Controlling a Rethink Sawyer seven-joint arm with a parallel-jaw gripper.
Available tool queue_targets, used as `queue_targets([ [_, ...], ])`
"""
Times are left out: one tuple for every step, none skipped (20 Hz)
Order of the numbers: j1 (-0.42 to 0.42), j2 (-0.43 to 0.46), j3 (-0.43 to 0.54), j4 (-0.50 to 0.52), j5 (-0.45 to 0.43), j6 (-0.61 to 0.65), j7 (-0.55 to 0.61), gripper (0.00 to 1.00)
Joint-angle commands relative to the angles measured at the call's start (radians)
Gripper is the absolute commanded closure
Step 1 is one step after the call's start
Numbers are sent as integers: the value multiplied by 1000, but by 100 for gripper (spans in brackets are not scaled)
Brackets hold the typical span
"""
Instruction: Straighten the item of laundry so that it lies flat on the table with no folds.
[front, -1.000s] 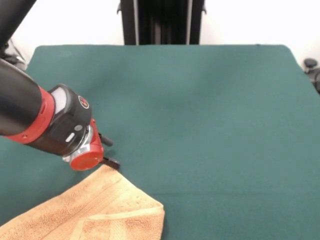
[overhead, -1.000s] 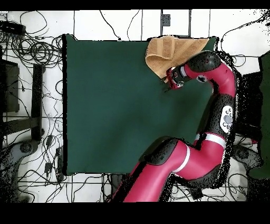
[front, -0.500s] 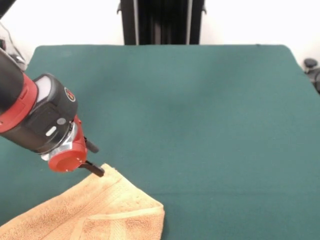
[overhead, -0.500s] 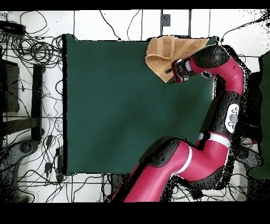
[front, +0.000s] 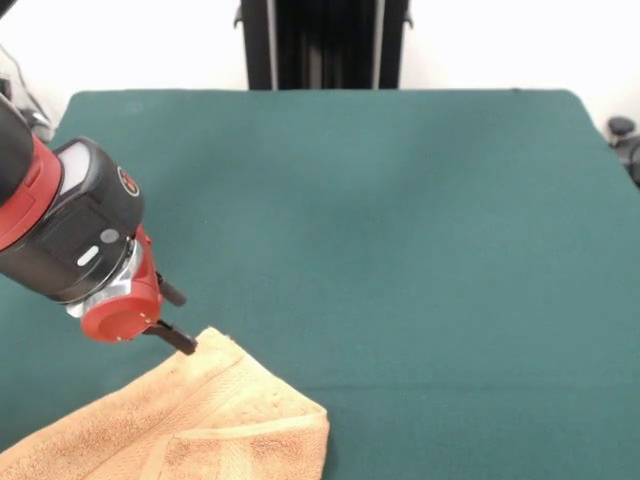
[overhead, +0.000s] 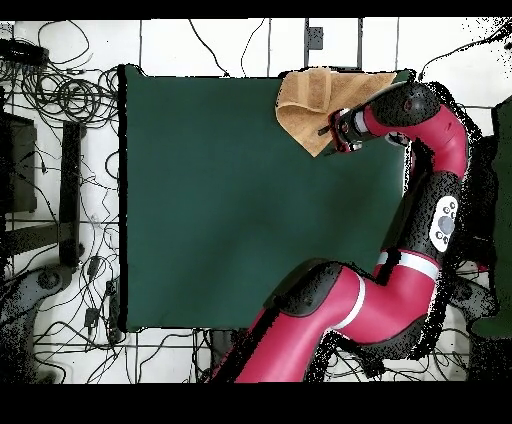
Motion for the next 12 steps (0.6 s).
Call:
queue_targets([
  [19,62,121,29,-78,114,-75,0],
  [17,65,131,27,-86,116,-87,0],
  [14,68,142,23,-98,123,-103,0],
  [13,68,151,21,-108,127,-109,0],
  [11,73,164,13,-132,137,-131,0],
  [9,73,177,9,-150,149,-142,0],
  [4,75,196,2,-182,177,-171,0],
  [0,73,217,-2,-210,197,-185,0],
  [-7,73,244,-12,-257,237,-217,0],
  [-13,70,271,-15,-290,254,-231,0],
  [-21,66,310,-21,-342,281,-253,0],
  [-27,62,338,-21,-372,291,-261,0],
])
